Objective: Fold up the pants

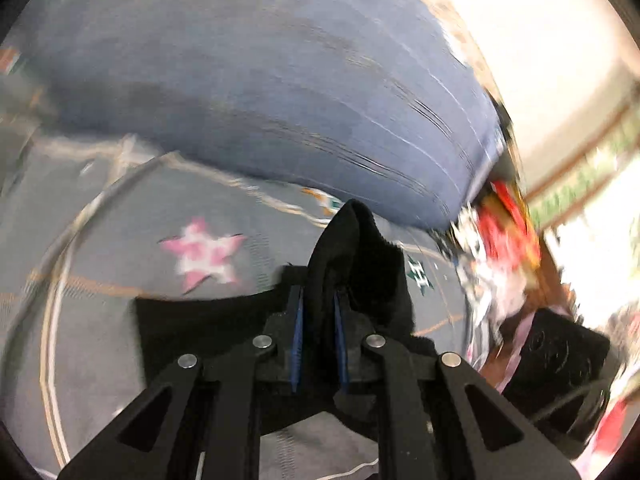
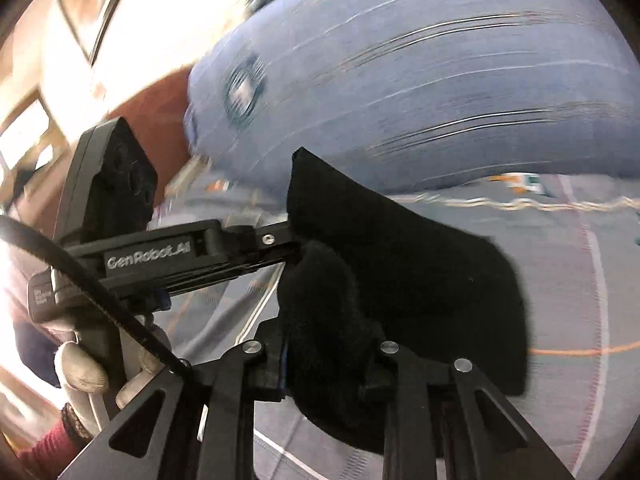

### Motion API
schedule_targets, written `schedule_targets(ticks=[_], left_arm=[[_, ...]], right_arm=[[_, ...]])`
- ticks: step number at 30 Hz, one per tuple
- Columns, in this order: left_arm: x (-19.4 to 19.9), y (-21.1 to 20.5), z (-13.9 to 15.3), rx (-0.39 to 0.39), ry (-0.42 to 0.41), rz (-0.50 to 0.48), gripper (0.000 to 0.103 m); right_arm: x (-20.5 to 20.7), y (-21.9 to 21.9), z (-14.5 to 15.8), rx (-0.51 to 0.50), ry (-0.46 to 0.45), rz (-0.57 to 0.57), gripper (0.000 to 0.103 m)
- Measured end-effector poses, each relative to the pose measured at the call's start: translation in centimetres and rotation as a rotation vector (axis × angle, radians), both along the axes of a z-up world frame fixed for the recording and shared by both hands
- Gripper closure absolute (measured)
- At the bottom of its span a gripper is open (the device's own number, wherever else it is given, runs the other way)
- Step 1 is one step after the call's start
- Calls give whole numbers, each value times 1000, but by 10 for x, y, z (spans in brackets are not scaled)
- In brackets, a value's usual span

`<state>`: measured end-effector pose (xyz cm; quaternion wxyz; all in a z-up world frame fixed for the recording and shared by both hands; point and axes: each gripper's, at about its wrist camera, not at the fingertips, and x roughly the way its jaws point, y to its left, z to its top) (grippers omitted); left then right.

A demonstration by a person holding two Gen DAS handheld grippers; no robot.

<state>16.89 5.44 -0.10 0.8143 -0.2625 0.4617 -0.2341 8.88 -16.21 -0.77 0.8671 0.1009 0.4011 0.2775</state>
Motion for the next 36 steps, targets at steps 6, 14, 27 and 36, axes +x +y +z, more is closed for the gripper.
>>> schedule_targets(ticks=[6, 14, 27, 36], left_arm=[[-9, 74, -69, -80, 130, 134, 83], [-41, 143, -83, -177, 123, 203, 53], [-51, 96, -28, -158, -7, 129, 52], [8, 56, -78, 75, 160, 177, 52]], right_arm=[[9, 76, -49, -139, 69, 95, 78], [16, 103, -82, -122, 125, 201, 28], [4, -12, -26, 46, 111, 9, 41], [87, -39, -51, 156, 251, -118, 43]])
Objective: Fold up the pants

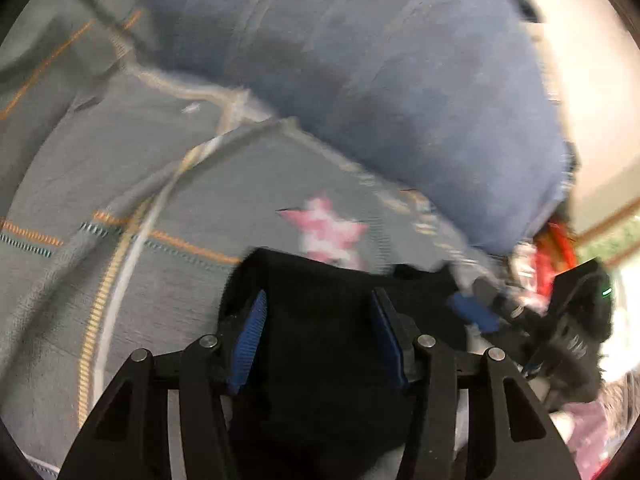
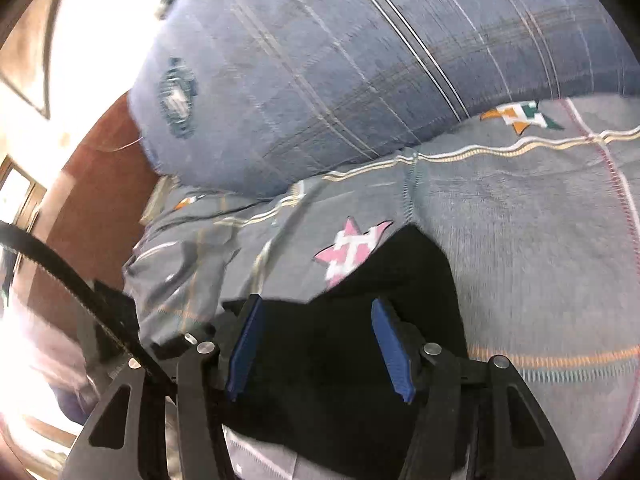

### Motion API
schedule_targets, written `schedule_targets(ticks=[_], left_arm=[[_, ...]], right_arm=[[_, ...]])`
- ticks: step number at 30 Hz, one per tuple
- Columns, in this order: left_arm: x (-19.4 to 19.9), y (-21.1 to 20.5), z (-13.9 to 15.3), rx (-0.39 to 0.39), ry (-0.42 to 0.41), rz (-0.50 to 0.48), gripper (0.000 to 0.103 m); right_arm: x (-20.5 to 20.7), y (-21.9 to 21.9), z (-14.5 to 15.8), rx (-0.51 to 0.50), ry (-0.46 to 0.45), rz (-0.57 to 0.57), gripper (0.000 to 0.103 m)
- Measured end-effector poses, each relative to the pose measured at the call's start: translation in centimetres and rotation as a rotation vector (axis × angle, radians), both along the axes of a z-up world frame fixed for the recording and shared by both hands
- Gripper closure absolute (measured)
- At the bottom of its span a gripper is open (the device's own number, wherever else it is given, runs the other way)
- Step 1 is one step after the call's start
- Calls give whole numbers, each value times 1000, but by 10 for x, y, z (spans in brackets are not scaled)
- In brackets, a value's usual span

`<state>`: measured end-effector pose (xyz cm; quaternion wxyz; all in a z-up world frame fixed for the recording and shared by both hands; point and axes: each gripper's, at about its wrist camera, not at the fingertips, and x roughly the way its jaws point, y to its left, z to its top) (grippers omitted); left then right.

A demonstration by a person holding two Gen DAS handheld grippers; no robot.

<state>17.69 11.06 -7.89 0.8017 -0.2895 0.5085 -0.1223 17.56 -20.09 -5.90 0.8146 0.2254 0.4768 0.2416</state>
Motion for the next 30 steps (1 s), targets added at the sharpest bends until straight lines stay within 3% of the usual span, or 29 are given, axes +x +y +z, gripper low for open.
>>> schedule_targets(ticks=[2, 5, 8, 10, 12, 15, 17, 21, 22, 23, 25, 30], left_arm=[[-5, 8, -25, -66, 41, 25, 47], [-22, 12, -31, -101, 4, 20, 45], [-37, 27, -23, -146, 0, 38, 45], [-47, 41, -13, -180, -26, 67, 45], [-56, 54, -2, -207, -53, 91, 42], [-60, 58, 2, -236, -52, 75, 39], [-56, 48, 0, -243, -38, 40, 39], [-41, 12, 3, -190, -21, -46, 39], [-38, 1, 6, -160, -18, -85, 43], [-34, -16, 10, -104, -10, -141, 68], [-31, -32, 18, 11, -3, -173, 97], [-11, -34, 55, -63, -27, -156, 97]], right_arm=[[18, -2, -13, -51, 24, -46, 45], [32, 3, -26, -159, 24, -72, 49], [30, 17, -24, -300, -35, -30, 51], [17, 17, -6, -383, -122, -46, 47], [-3, 7, 11, -341, -189, -36, 47], [-37, -11, 19, -270, -210, -17, 47], [-62, -25, 10, -210, -181, -6, 46], [-92, -39, -14, -186, -132, -23, 46], [-99, -44, -20, -182, -121, -29, 46], [-103, -48, -23, -175, -113, -34, 46], [-110, -55, -30, -161, -96, -44, 46], [-118, -67, -28, -128, -115, -72, 46]])
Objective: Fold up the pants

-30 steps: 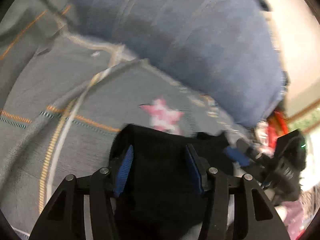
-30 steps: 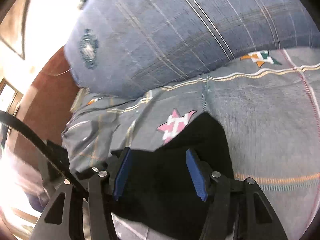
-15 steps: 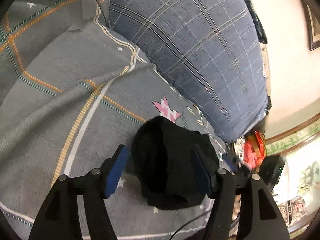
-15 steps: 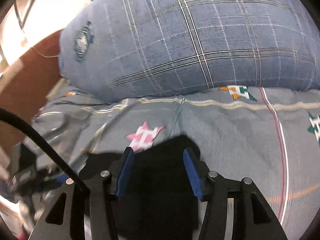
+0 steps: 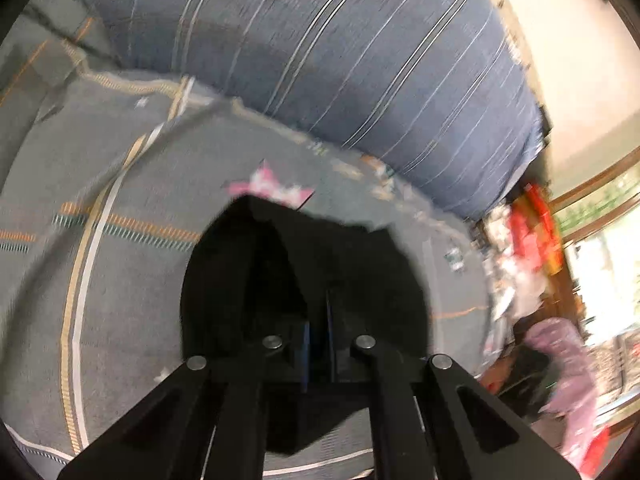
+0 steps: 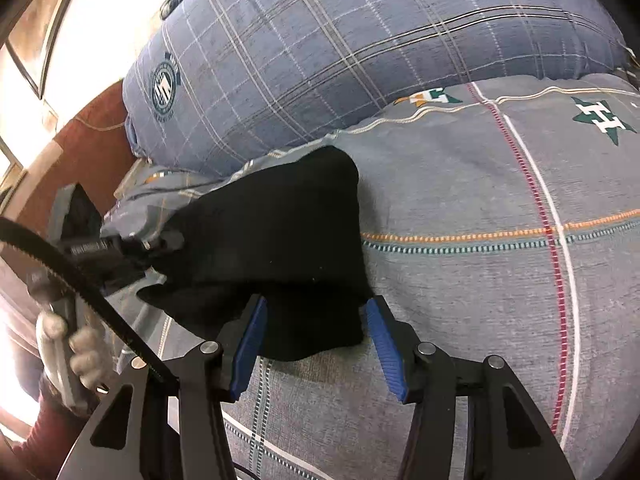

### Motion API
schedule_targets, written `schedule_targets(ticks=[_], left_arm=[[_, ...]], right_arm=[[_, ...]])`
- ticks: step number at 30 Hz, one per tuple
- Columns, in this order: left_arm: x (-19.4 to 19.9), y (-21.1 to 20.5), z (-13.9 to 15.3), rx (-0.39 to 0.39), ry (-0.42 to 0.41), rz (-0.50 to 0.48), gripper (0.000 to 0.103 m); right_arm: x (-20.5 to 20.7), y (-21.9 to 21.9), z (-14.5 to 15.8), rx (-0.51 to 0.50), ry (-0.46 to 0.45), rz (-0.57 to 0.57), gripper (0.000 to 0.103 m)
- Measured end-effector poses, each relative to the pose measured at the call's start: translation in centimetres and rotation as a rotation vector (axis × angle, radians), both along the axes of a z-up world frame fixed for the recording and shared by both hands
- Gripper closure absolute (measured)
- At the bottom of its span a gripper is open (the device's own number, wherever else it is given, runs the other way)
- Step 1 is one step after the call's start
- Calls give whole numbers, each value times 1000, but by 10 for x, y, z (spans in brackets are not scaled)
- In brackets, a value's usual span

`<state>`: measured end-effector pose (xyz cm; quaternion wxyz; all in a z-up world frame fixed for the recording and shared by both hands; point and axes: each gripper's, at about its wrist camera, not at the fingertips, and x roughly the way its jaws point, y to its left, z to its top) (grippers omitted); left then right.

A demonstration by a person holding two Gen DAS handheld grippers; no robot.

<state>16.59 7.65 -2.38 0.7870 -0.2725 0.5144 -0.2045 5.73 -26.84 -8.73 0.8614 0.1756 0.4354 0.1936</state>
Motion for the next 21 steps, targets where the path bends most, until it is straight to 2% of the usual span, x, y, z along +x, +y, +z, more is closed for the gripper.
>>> schedule_targets(ticks=[3, 6, 8, 12, 14, 16, 18, 19, 20, 21], left_arm=[[11, 1, 29, -55, -9, -7, 97], [15, 0, 31, -98, 56, -36, 97], [5, 6, 15, -92, 122, -48, 97], [-20, 16, -34, -14, 245, -23, 97], [-32, 21, -60, -25, 298, -10, 94], [-40, 27, -67, -80, 282, 8, 93], [-48, 34, -57, -129, 208, 22, 92], [-51, 36, -51, -144, 171, 27, 86], [-55, 39, -44, -158, 130, 34, 72], [-57, 42, -42, -163, 111, 40, 64]], right_arm=[[-2, -5, 1, 18, -7, -9, 46], [-4, -9, -2, 42, -2, -19, 46], [-7, -10, -6, 56, 8, -20, 46], [-9, -7, -12, 55, 25, -8, 46], [-8, -5, -12, 46, 26, -1, 46], [-7, -1, -8, 49, 16, 8, 46], [-7, 3, -2, 56, 6, 22, 41], [-7, 6, 2, 62, -1, 36, 37], [-8, 9, 4, 63, -5, 46, 36], [-9, 12, 5, 62, -7, 56, 35]])
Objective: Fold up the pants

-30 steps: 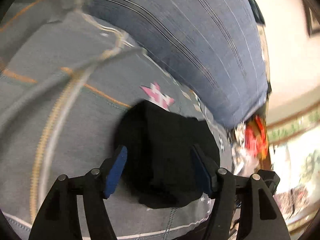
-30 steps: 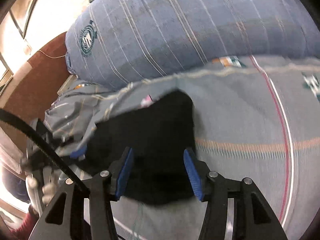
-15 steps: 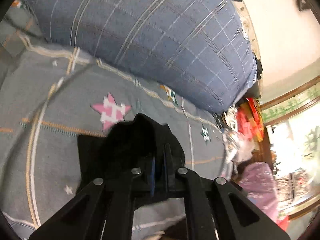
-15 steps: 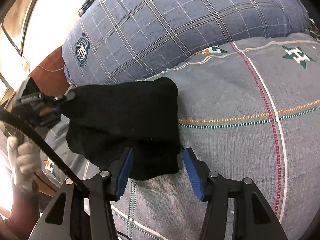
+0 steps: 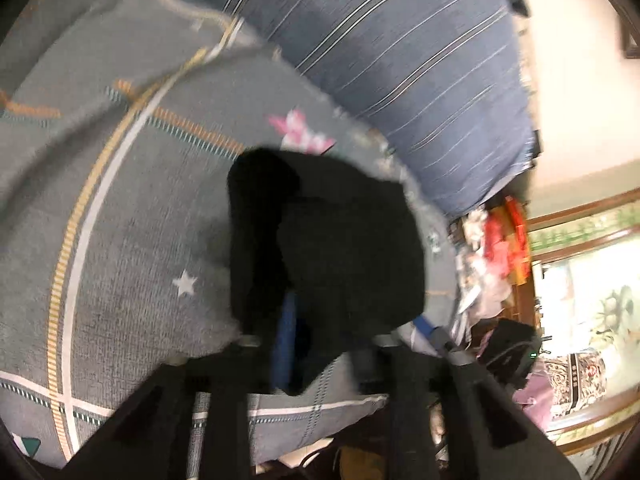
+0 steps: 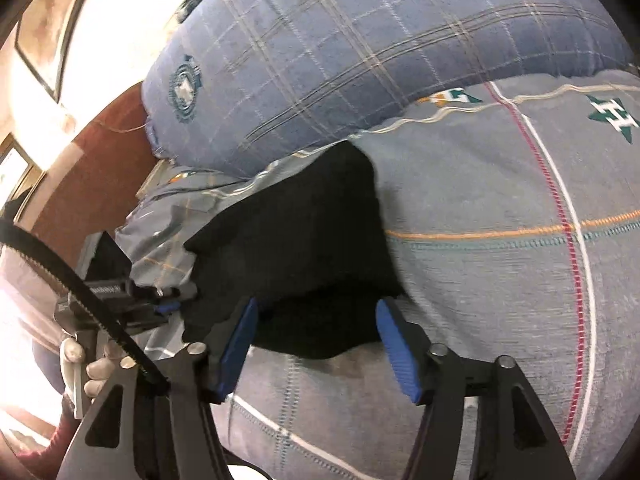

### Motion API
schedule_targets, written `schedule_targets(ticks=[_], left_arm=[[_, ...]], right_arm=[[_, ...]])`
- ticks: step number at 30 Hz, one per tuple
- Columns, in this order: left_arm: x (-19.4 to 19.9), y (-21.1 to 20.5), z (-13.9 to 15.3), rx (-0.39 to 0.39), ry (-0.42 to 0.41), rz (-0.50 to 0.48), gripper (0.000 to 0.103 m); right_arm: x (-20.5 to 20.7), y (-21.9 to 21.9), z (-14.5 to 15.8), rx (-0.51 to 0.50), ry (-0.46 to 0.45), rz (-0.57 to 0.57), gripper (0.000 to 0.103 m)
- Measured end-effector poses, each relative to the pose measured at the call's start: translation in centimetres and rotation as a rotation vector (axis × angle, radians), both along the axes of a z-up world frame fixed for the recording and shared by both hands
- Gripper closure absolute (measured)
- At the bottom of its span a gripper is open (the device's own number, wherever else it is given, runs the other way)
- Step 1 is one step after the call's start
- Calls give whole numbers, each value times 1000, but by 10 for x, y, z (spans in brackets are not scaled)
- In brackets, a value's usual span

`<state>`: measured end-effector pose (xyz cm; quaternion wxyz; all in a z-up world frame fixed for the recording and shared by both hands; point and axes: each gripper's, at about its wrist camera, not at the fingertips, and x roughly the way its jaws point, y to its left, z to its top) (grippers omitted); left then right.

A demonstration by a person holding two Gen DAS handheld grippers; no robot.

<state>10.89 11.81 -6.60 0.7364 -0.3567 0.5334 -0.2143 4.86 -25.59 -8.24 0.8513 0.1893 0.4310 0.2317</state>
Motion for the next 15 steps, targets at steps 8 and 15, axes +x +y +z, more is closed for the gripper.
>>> schedule_targets(ticks=[8, 15], left_arm=[[5, 17, 26, -84, -118, 113, 53], [47, -25, -11, 195, 18, 87, 48]], right_arm=[[-1, 24, 9, 56, -41, 40, 35], [35, 42, -21, 17, 54, 48, 36]])
